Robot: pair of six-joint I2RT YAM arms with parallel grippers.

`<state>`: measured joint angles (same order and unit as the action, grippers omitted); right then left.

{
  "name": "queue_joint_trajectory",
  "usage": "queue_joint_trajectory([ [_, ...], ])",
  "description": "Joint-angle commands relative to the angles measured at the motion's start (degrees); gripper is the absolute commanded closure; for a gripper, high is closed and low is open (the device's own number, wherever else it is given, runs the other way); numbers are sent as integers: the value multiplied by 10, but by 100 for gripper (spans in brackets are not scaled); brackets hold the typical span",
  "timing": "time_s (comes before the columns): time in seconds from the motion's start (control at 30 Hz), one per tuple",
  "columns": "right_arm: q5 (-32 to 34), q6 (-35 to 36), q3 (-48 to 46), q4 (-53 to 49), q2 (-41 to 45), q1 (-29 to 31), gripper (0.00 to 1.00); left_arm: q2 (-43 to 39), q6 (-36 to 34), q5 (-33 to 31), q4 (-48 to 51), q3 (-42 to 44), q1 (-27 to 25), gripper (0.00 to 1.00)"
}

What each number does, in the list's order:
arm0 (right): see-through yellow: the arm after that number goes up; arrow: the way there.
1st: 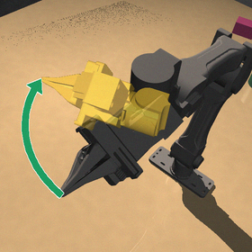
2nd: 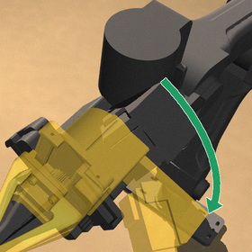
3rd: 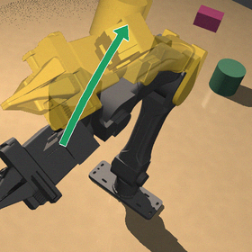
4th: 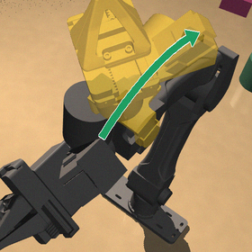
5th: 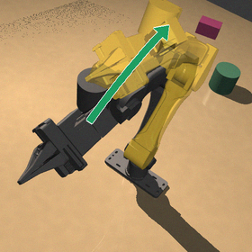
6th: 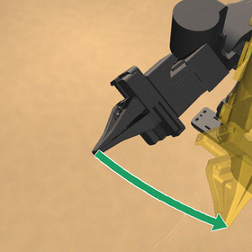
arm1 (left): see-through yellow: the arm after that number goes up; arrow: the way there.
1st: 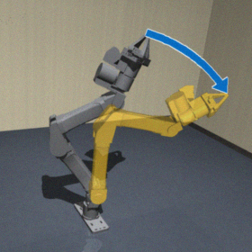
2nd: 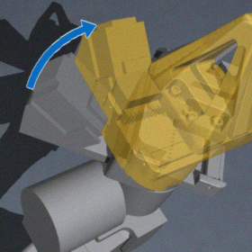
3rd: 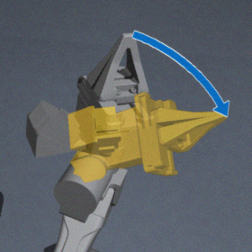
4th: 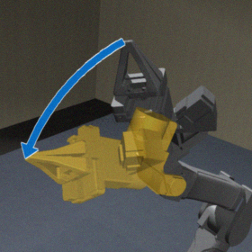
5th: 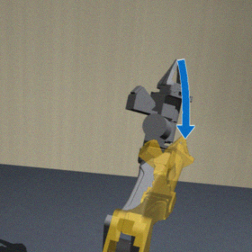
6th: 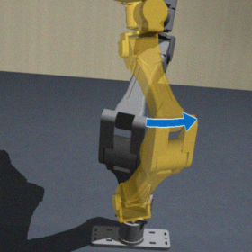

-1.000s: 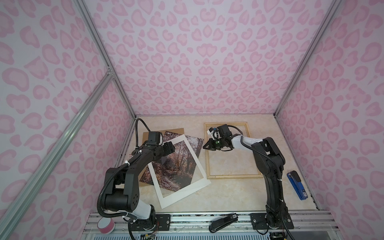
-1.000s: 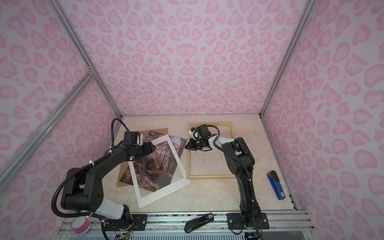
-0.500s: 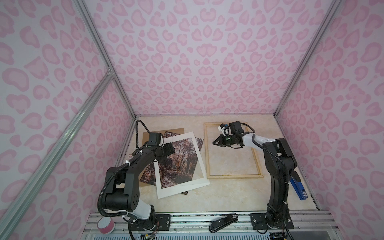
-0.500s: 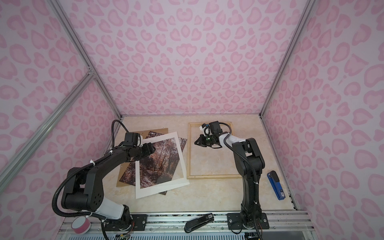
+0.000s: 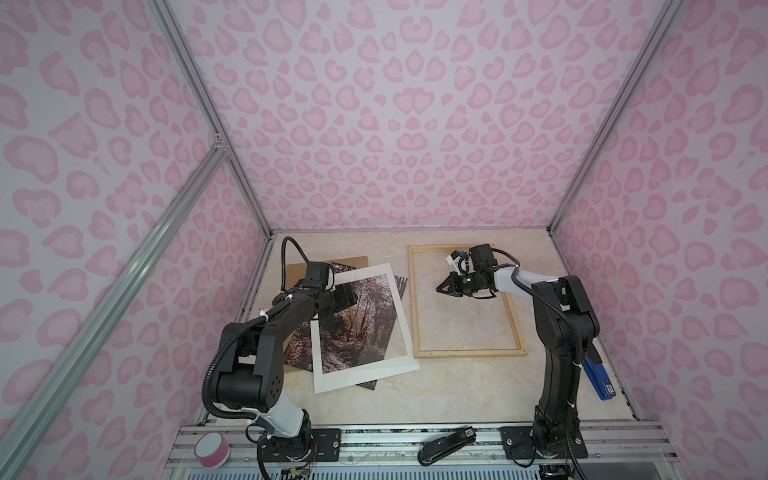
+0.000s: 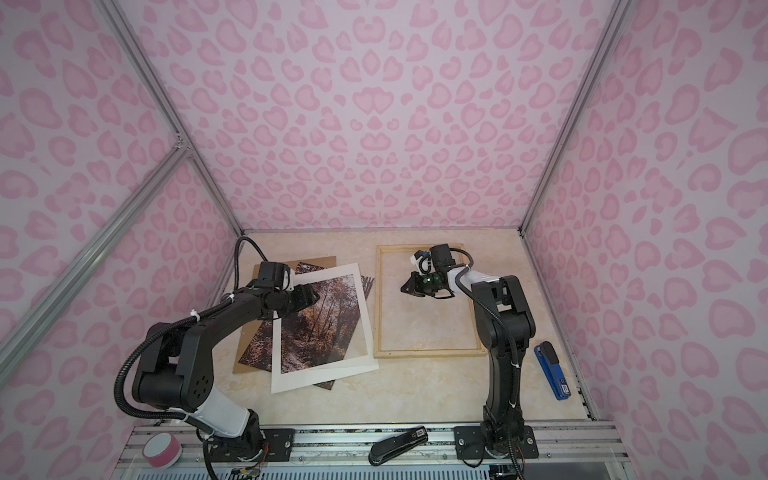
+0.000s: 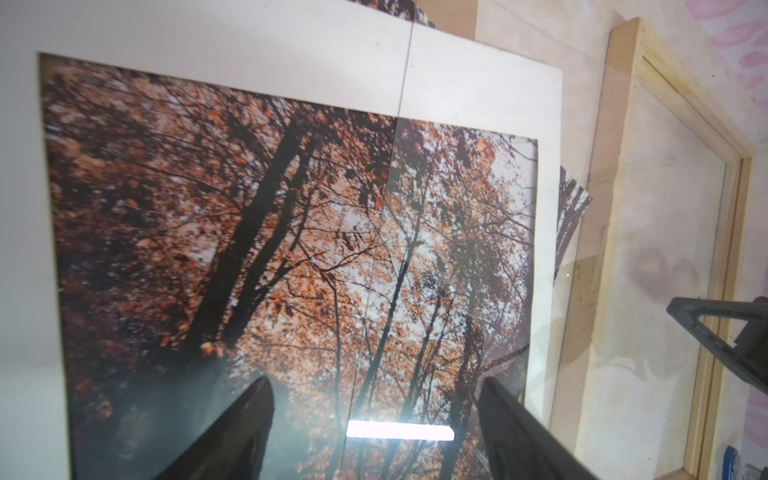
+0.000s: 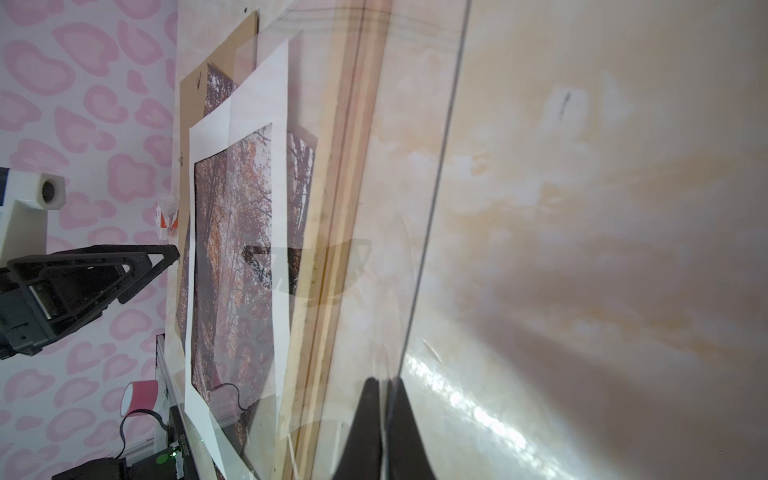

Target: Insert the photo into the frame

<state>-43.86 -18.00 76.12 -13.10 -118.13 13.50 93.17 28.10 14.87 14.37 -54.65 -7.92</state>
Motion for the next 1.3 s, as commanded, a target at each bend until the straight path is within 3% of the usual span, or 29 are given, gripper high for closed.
queue_joint_trajectory([
  [0.0, 66, 30, -10, -34, -10, -9, 100, 16, 1, 5, -19, -14, -12, 20],
  [0.4, 136, 51, -12, -63, -25, -18, 100, 65, 5, 11, -21, -40, -38, 20],
  [0.77, 130, 50, -12, -56, -33, -20, 100, 75, 9, 43, -40, -43, -48, 23],
  [1.0, 127, 49, -15, -52, -31, -20, 100, 66, 13, 102, -82, -34, -47, 34],
  [1.27, 115, 44, -17, -44, -31, -20, 100, 51, 20, 123, -104, -23, -47, 60],
])
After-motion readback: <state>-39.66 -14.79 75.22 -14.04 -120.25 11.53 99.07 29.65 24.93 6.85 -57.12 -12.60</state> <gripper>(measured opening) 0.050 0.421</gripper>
